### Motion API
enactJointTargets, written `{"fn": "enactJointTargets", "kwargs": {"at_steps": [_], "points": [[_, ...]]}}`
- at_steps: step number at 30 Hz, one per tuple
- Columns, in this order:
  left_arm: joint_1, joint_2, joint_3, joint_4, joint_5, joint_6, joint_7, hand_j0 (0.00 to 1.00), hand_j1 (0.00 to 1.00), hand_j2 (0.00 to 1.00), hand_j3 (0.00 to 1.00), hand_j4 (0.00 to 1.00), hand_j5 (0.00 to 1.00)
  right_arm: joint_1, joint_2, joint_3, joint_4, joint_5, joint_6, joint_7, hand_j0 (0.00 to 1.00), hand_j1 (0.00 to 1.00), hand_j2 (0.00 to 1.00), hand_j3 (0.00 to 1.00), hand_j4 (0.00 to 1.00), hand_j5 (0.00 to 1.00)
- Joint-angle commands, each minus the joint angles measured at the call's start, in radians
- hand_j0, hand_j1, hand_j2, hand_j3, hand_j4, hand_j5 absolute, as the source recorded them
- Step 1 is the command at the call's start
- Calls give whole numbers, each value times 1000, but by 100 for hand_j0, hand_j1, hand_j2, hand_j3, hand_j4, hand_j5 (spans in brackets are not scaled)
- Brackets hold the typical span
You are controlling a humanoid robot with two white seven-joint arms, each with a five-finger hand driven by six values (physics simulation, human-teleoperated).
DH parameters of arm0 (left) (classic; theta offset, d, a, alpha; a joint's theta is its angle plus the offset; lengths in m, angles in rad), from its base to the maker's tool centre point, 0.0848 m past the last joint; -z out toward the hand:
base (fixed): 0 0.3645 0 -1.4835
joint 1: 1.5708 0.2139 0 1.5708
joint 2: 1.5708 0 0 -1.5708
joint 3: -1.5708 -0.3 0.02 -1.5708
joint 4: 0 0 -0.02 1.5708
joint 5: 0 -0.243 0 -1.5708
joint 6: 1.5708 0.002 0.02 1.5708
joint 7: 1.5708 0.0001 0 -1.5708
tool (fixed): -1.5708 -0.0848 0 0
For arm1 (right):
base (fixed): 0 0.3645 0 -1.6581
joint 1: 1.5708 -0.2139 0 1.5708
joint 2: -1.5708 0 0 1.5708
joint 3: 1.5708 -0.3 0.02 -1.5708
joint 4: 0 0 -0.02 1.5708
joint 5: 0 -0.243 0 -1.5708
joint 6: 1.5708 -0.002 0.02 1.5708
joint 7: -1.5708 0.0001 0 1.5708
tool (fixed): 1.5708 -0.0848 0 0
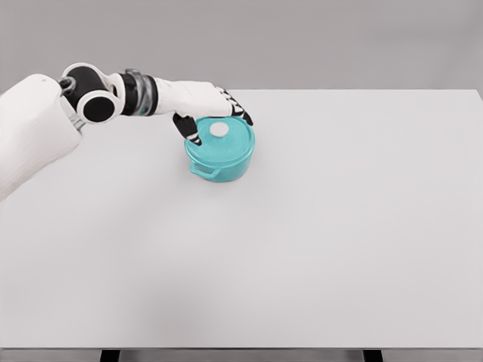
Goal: Open the lid of the pot with left arm
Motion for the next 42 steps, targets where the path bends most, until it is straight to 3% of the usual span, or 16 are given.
{"fn": "enactJointTargets", "kwargs": {"at_steps": [1,10,21,28,42], "points": [[0,-10,-7,12,3,4,0,90,90,90,90,90,90,0,0,0,1,0,0,0,100,100,100,100,100,100],[-2,-24,-7,46,-14,4,0,80,80,80,80,80,80,0,0,0,0,0,0,0,100,100,100,100,100,100],[-2,-35,-22,71,-14,4,0,80,80,80,80,80,80,0,0,0,0,0,0,0,100,100,100,100,100,100],[-2,-37,-22,77,-17,4,0,72,72,72,72,72,72,0,0,0,0,0,0,0,100,100,100,100,100,100],[-2,-47,-24,84,-42,4,0,67,67,67,67,67,67,0,0,0,0,0,0,0,100,100,100,100,100,100]]}}
